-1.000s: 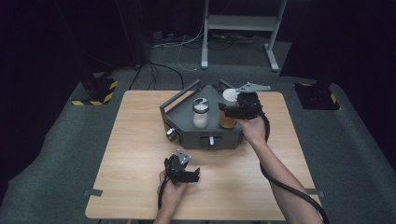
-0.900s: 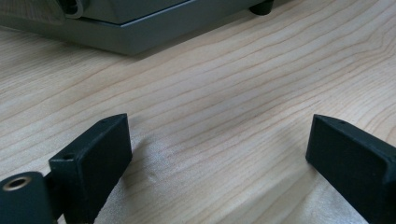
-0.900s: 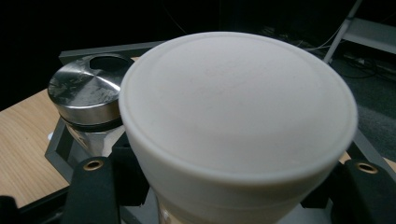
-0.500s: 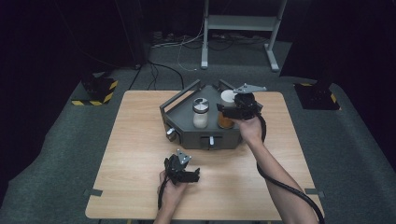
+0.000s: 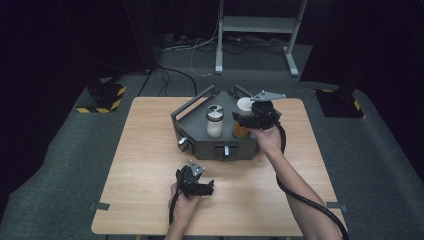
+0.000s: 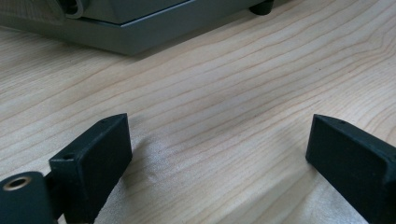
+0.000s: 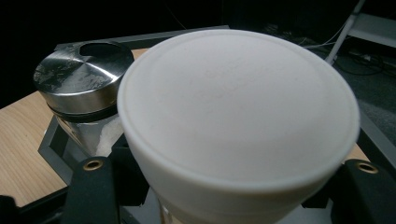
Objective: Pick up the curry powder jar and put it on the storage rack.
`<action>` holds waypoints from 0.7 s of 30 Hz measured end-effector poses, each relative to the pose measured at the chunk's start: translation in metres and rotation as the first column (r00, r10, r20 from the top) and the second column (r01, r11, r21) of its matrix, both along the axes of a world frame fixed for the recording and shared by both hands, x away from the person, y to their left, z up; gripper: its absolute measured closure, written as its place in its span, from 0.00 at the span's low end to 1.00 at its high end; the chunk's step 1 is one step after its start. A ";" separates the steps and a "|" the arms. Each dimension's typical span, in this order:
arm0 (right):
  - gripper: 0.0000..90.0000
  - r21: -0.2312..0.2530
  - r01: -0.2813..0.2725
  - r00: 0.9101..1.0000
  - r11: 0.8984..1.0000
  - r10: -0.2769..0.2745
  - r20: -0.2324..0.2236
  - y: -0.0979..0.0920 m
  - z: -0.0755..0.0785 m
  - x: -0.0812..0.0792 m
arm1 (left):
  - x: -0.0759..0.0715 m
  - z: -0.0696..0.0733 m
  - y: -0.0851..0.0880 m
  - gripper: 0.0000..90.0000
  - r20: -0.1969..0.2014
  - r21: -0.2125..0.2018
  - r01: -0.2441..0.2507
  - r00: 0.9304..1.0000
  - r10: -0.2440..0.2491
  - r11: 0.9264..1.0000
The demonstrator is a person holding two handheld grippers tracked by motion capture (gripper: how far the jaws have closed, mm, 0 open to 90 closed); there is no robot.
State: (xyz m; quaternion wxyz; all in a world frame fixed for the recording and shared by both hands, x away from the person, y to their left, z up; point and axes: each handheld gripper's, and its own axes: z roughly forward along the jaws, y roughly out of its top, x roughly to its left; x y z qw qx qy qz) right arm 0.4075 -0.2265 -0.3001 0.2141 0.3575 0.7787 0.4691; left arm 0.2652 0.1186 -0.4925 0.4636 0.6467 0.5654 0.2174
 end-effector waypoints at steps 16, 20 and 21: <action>0.39 -0.013 -0.010 1.000 1.000 0.010 0.006 0.000 0.000 -0.001 | 0.000 0.000 0.000 0.08 0.000 0.003 0.001 1.000 -0.001 1.000; 0.39 -0.017 -0.013 1.000 1.000 0.013 0.009 0.000 0.000 -0.001 | 0.000 0.000 0.000 0.08 0.000 0.003 0.001 1.000 -0.001 1.000; 0.39 -0.019 -0.014 1.000 1.000 0.014 0.009 0.000 0.000 -0.001 | 0.000 0.000 0.000 0.08 0.000 0.004 0.002 1.000 -0.002 1.000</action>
